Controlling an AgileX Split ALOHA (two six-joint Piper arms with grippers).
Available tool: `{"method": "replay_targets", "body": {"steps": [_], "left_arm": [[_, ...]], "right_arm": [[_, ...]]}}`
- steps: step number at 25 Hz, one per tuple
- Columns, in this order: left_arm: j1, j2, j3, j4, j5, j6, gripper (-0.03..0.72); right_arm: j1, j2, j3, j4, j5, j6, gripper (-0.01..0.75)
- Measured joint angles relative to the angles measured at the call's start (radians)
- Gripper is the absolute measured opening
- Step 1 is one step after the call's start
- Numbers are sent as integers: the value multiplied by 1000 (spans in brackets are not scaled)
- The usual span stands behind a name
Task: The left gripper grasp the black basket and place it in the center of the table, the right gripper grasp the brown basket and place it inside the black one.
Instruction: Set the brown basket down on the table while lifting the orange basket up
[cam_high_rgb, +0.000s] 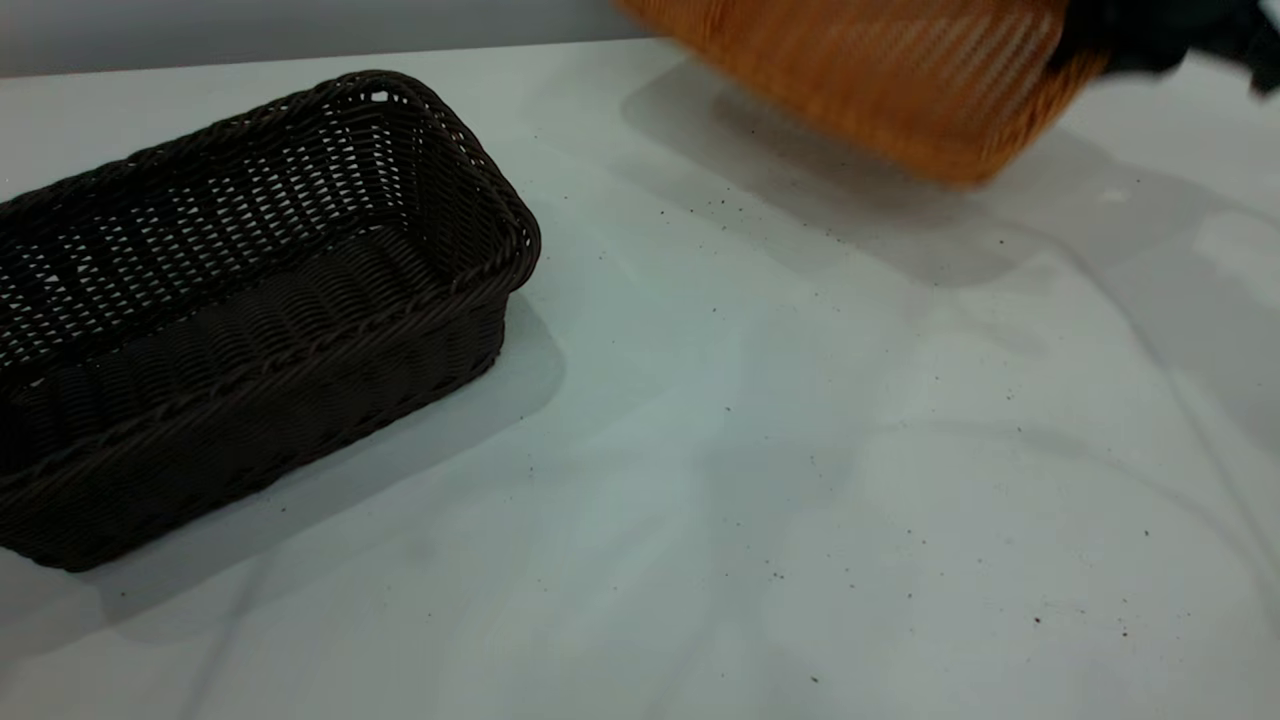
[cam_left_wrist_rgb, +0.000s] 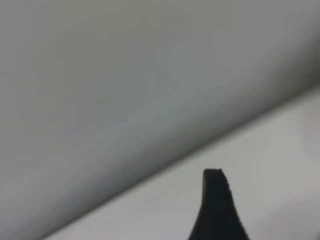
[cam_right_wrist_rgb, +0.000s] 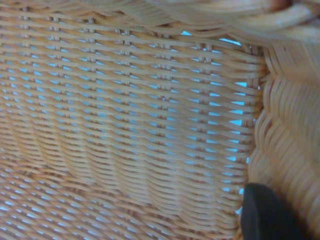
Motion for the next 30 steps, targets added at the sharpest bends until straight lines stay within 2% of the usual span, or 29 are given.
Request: {"method": "replay_targets", "body": {"steps": [7, 10, 14, 22, 30], "left_arm": [[-116, 10, 0, -1, 327, 131, 428], [-136, 45, 1, -4, 465, 173, 428], [-162, 106, 3, -1, 599, 186, 428], [-278, 246, 10, 30, 751, 237, 428], [-296, 357, 10, 78, 697, 185, 428]], "right_arm": [[-63, -42, -155, -29, 265, -99, 104], [-84, -60, -218, -73, 340, -91, 103], [-104, -67, -296, -159, 515, -91, 103], [-141, -75, -427, -288, 783, -65, 103], [-141, -77, -443, -303, 821, -66, 103]]}}
